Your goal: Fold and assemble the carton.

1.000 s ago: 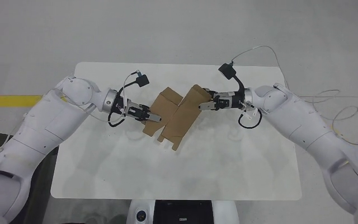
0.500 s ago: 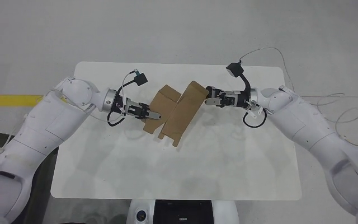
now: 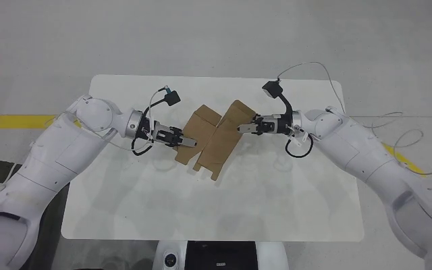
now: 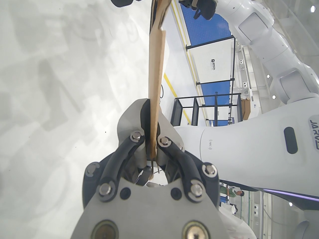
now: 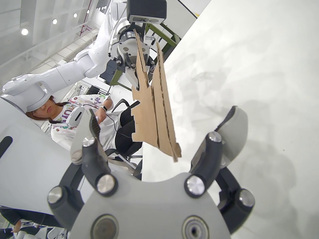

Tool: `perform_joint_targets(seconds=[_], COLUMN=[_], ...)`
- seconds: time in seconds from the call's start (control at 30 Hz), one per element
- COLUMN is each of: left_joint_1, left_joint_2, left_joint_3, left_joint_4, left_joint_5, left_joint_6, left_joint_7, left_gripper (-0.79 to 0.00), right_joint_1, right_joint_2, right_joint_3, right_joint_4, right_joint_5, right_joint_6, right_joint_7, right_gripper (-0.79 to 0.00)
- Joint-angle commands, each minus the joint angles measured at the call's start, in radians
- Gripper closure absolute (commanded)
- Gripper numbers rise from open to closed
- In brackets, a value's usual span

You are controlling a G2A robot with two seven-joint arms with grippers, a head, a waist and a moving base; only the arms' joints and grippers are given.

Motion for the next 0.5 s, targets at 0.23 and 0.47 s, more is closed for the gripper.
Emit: perform_joint_targets(seconds=[0.23,0.47], left_joint_1=[0.016,0.026], left_joint_2=[-0.007,-0.012], left_joint_3=[-0.027,-0.049], left_joint_4=[0.0,0.005], left_joint_5=[0.01,0.017], left_joint_6=[0.01,0.013], left_joint_7=[-0.01,-0.022], left_gripper=[0.0,0.0], right_joint_1=[-0.009,-0.009], right_joint_2=[0.005,0.009], right_joint_3=[0.0,0.0], right_joint_4=[-0.025,-0.037], right_joint_5=[0.01,0.026], right_joint_6=[0.017,0.022], right_joint_7=[0.017,0.022], right_gripper=[0.0,0.0])
